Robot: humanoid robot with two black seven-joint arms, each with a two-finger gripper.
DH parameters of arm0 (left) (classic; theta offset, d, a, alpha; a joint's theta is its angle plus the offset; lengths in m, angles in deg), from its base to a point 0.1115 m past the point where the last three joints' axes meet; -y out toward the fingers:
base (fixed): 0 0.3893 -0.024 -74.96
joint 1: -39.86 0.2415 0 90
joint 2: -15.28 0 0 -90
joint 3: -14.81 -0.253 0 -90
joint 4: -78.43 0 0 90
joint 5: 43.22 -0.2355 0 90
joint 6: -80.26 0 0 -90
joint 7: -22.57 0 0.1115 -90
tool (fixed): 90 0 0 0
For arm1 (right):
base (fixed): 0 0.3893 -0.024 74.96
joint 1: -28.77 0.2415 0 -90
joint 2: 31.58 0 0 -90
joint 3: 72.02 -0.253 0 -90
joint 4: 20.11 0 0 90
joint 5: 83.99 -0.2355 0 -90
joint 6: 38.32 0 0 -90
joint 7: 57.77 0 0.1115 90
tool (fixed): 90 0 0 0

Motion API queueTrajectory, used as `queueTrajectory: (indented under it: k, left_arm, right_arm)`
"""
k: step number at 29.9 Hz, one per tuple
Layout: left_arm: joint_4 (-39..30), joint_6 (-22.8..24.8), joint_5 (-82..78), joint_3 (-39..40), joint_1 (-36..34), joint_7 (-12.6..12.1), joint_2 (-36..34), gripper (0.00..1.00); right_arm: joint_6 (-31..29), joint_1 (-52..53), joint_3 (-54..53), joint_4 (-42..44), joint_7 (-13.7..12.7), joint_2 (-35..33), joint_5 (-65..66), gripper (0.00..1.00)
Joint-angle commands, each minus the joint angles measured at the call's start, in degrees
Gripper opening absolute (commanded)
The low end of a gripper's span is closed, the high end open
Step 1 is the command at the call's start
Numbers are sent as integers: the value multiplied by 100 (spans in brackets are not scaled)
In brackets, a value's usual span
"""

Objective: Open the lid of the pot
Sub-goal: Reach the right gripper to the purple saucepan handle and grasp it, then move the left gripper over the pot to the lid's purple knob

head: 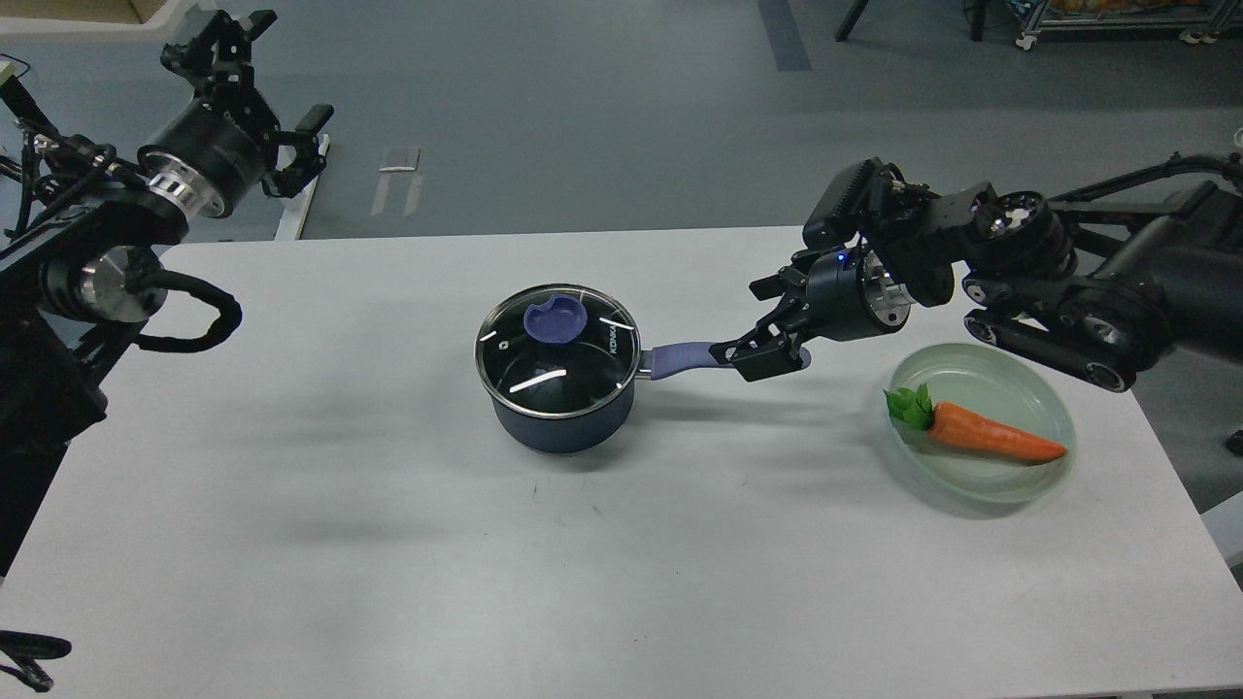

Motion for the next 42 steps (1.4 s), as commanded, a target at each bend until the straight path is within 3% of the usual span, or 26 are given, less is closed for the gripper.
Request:
queueTrajectory:
  k: [1, 19, 23, 35, 42]
  left_arm:
    - [0, 3, -77, -2, 7, 1, -2, 99]
    - [0, 3, -131, -2, 7, 1, -29, 99]
    - [0, 3, -131, -2, 7, 10, -38, 99]
    - [0, 3, -122, -2, 15, 19, -73, 99]
    - [0, 3, -122, -2, 15, 27, -73, 99]
  right_arm:
    - [-1, -34, 21, 13, -1, 81, -23, 97]
    - [-9, -298, 48, -250, -1, 108, -23, 94]
    - [-44, -281, 65, -470, -1, 73, -32, 86]
    - [-53, -201, 294, -594, -1, 46, 21, 77]
    - [-53, -175, 302, -559, -1, 55, 65, 65]
